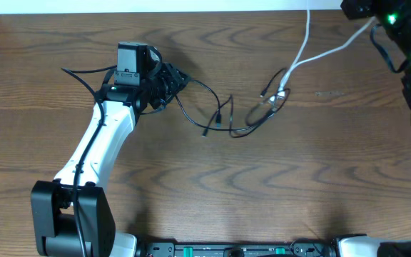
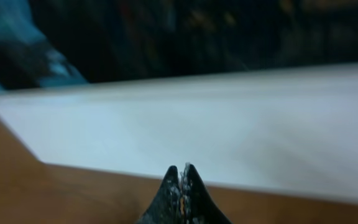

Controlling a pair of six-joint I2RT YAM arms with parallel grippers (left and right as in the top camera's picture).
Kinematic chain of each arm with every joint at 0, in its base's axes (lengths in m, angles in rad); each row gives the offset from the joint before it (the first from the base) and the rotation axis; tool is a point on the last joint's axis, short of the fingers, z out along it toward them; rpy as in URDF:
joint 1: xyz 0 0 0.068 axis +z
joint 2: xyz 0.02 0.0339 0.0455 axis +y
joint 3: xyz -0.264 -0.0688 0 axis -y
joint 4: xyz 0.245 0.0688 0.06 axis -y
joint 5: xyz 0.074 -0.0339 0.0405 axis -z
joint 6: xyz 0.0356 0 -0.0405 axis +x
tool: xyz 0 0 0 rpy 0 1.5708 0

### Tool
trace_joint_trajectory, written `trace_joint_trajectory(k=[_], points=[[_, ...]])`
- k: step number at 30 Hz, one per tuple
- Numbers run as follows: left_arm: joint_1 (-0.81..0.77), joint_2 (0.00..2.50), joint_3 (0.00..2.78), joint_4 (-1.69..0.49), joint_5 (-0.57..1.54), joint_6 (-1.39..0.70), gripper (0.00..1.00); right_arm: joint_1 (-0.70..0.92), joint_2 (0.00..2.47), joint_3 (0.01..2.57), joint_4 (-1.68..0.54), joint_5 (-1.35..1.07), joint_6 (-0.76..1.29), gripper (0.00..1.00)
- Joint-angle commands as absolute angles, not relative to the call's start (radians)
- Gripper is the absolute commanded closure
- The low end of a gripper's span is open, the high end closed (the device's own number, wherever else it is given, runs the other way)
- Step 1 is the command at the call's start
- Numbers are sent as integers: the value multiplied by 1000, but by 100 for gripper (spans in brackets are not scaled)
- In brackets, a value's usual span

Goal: Untangle cables
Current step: 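Lift the right gripper up-right, pulling the white cable away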

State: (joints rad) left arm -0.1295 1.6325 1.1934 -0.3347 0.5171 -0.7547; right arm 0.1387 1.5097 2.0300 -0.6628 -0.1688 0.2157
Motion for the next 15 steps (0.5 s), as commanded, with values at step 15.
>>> trace_joint_trajectory(k=[15], points=[[-131, 1633, 1201, -336, 503, -745, 55, 142, 1964, 2027, -991, 588, 47, 99]])
